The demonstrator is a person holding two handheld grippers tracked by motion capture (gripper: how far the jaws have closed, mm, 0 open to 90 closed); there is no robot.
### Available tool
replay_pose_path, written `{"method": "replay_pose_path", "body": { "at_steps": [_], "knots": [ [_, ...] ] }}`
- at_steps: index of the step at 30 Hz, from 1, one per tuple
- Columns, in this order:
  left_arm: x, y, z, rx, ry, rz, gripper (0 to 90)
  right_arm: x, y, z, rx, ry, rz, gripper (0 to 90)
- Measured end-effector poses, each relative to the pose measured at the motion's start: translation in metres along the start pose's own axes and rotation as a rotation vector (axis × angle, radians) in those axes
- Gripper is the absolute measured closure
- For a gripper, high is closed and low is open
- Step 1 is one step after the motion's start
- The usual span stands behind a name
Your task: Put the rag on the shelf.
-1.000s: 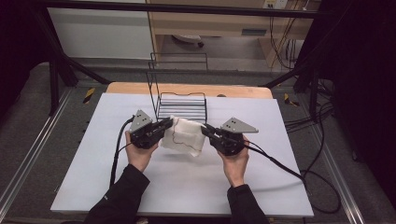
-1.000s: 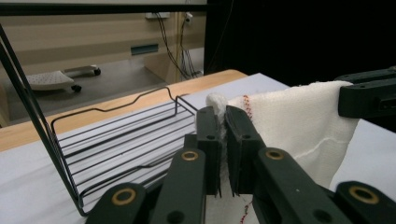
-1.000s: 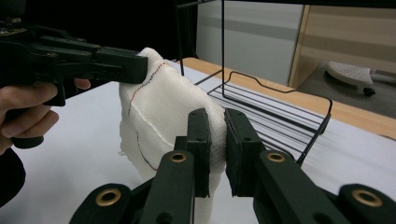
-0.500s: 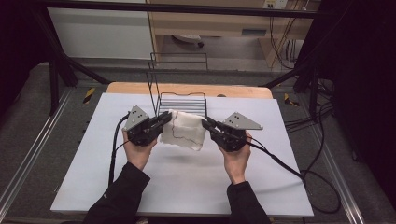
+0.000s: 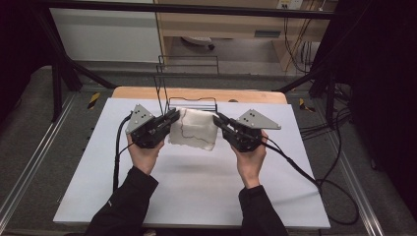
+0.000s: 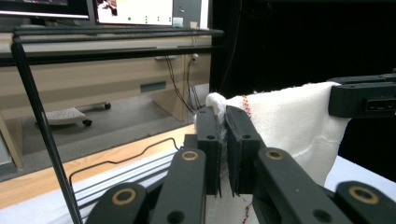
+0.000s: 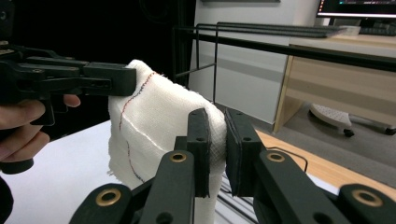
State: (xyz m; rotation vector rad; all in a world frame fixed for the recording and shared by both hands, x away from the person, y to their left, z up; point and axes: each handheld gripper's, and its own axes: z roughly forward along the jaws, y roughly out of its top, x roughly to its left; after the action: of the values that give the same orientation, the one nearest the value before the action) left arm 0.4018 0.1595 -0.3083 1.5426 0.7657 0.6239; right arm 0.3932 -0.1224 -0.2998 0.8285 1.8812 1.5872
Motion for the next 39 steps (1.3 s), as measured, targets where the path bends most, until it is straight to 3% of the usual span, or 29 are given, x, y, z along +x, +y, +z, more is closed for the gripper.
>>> {"method": "replay_pose_path", "body": {
  "at_steps": [19,39],
  "knots": [
    [0.005,0.030,-0.007,-0.068,0.032,0.019,84.5,0.002,0.034,0.005,-0.058,-0.005,-0.026,81.5],
    [0.010,0.057,-0.002,-0.133,0.055,0.013,84.5,-0.003,0.058,0.010,-0.151,-0.025,-0.038,81.4]
  ]
}}
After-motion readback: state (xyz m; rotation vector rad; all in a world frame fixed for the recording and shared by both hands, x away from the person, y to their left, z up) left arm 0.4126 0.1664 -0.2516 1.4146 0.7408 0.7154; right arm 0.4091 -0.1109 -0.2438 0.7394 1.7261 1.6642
